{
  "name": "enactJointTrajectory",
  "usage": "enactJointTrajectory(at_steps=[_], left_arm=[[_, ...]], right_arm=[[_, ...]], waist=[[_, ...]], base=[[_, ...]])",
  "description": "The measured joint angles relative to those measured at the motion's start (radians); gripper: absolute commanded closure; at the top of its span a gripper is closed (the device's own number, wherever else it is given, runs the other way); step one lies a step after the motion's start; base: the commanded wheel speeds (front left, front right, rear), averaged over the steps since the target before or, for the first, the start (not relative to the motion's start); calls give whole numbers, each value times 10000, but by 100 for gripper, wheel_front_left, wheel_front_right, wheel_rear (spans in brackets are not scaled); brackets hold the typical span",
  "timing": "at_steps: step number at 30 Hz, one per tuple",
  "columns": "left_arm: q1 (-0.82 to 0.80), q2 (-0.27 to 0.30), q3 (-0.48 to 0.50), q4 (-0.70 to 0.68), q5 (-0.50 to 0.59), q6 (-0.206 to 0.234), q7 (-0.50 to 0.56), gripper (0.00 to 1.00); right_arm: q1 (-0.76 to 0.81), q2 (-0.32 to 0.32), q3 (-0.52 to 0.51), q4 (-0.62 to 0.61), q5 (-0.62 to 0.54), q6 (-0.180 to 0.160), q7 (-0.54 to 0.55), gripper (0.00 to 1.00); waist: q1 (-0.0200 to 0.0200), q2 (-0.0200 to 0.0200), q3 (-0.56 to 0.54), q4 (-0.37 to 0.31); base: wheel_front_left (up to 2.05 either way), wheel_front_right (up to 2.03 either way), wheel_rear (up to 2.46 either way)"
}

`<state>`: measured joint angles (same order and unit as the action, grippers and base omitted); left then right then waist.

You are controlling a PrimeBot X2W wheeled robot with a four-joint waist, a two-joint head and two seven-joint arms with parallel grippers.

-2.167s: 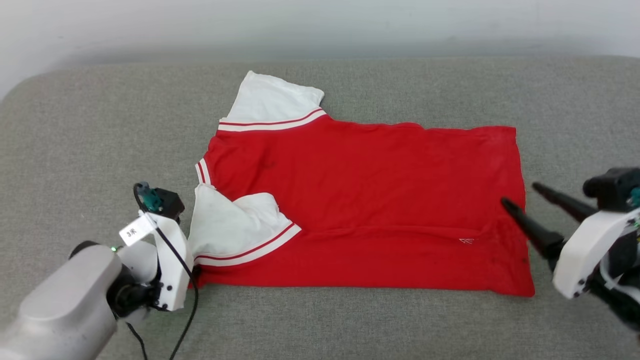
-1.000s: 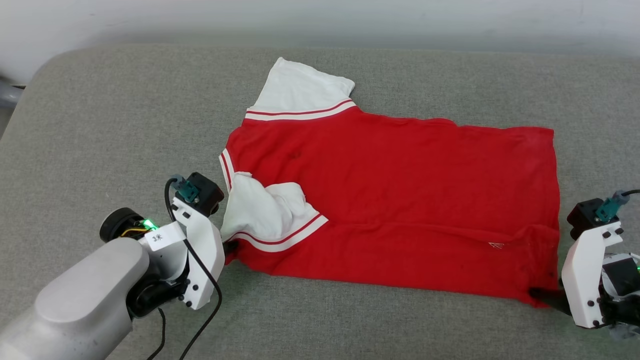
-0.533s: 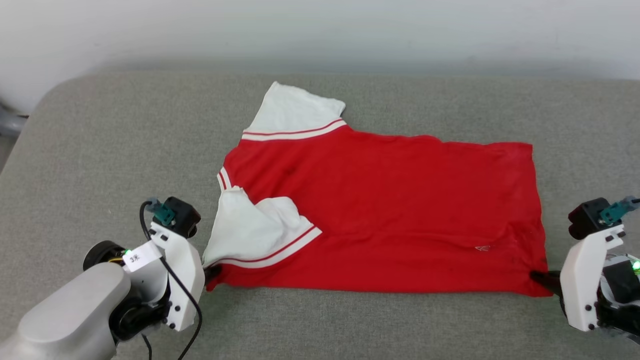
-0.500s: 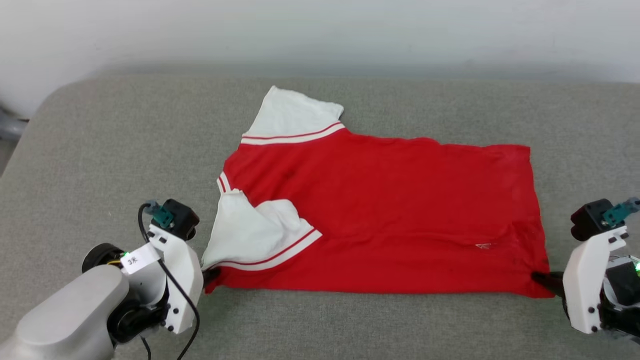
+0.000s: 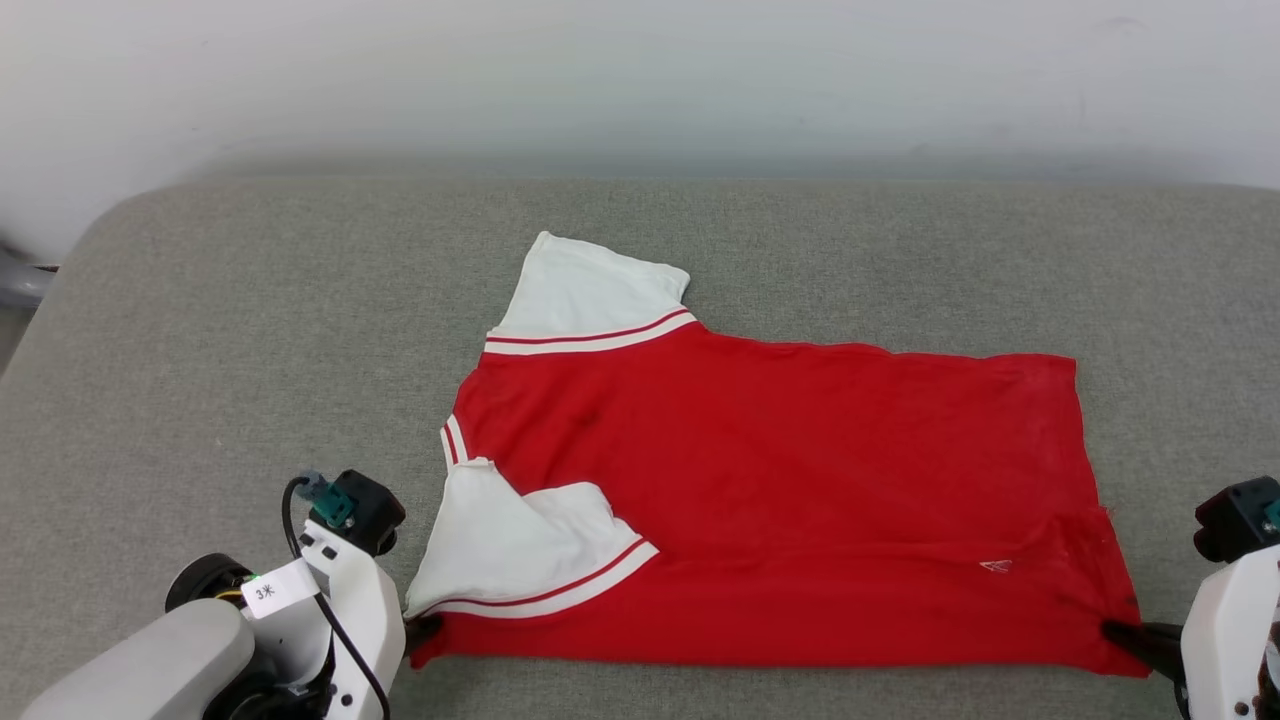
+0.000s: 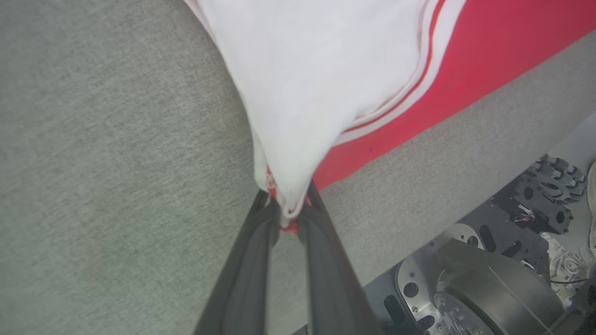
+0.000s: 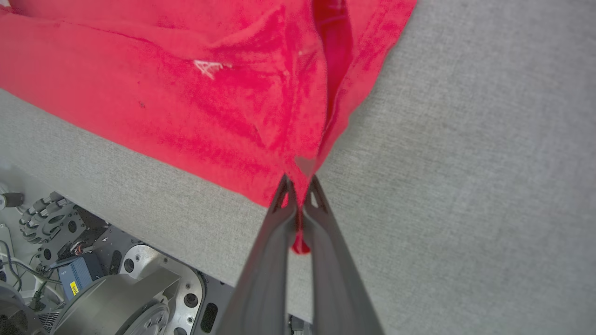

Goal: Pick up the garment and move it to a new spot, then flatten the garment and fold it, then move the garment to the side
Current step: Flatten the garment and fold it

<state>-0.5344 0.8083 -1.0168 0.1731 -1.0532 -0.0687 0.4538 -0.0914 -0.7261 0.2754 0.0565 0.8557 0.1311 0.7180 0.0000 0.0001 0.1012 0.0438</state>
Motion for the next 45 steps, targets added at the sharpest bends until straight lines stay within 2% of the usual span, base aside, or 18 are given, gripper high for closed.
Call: enactJointTrajectory(at_steps=[9,10,11,18,21,22,27,32,36,38,45], left_arm=[[166,-167,-125,437,12,73,6,100],[165,-192,-134,495,17,71,4,62],[163,-211,-138,546,23,71,-13,0],[-56,35,75,593,253,169,-435,0],[-270,221,291,309,291,238,-571,0],[-536,295,523,94,535,316,-982,0],[-1443,219,1097,121,1269,769,-1967,0],[-2660,-192,1551,520,1595,932,-2336,0],[-3941,-362,1578,1047,2161,861,-2027,0],[-4334,-393,1599,1174,2245,802,-1868,0],[-6559,-982,1684,2541,1904,221,42,0]], right_arm=[[315,851,-19,430,-416,0,182,100],[306,928,-12,500,-472,-2,123,76],[299,995,-12,566,-491,-2,94,0],[145,1118,-169,558,-848,-2,-1047,0],[34,1101,-364,380,-1093,-2,-1822,0],[-105,1170,-667,228,-1398,0,-2579,0],[-693,1916,-1557,-305,-2428,-2,-4437,0],[-1119,2978,-2403,-945,-3540,-2,-5814,0],[-1263,3622,-2640,-1419,-4034,-2,-6220,0],[-1316,3718,-2633,-1578,-4111,-2,-6255,0],[-1618,4159,-2635,-2389,-4508,-2,-6318,0]], waist=[[0,0,313,-118],[0,0,319,-121],[0,0,317,-121],[0,0,60,-110],[0,-1,-78,-131],[-1,0,-116,-168],[0,0,51,-324],[0,0,522,-564],[1,0,1088,-802],[0,0,1251,-870],[1,-1,2465,-1358]], base=[[0,0,0],[0,0,0],[0,0,0],[0,0,0],[0,0,0],[0,0,0],[0,0,0],[0,0,0],[0,0,0],[0,0,0],[0,0,0]])
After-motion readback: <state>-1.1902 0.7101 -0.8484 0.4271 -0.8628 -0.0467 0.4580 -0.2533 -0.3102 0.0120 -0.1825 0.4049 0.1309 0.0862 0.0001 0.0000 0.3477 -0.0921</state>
